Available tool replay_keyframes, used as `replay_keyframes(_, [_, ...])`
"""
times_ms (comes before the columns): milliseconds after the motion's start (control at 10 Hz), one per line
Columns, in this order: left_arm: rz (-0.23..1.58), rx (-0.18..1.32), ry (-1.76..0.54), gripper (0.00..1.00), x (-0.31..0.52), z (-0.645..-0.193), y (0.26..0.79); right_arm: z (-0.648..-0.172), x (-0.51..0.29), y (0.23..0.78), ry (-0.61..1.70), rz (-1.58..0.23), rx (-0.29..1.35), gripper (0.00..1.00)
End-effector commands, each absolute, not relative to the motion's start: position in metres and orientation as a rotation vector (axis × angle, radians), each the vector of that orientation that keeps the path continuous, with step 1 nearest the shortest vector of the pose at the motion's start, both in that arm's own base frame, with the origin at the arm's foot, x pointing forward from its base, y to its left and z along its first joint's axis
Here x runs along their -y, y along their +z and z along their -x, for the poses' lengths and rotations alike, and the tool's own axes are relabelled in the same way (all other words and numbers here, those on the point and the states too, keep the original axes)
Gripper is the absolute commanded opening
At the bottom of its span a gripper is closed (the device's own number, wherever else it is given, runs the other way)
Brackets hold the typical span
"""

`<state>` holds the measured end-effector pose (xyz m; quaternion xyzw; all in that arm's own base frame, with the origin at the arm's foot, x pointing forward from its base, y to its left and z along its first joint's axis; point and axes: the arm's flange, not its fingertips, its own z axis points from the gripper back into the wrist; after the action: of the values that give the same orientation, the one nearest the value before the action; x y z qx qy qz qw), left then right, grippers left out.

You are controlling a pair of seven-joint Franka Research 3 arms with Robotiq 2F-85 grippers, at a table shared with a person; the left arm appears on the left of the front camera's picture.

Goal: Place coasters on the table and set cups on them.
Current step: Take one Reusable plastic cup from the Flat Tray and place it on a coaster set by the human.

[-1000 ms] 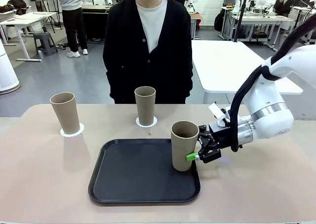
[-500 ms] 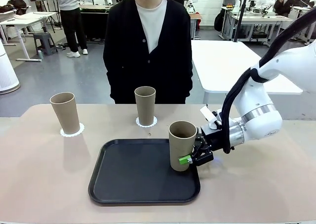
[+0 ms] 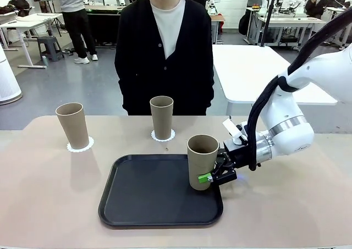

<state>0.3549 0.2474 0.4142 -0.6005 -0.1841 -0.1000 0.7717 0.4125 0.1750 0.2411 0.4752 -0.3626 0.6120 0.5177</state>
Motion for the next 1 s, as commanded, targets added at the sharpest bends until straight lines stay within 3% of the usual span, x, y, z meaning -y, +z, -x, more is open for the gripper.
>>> replay_keyframes(0, [1.305, 0.415, -0.213, 1.0, -0.248, -0.355, 0.416, -0.409, -0.173, 0.246, 1.453, -1.153, 0.874, 0.0])
replay_keyframes(500, [1.305, 0.415, -0.213, 1.0, -0.248, -0.355, 0.416, -0.366, -0.135, 0.397, 1.304, -1.127, 0.861, 0.0])
replay_keyframes(900, [1.305, 0.415, -0.213, 1.0, -0.248, -0.355, 0.416, -0.351, -0.133, 0.443, 1.279, -1.094, 0.844, 0.0])
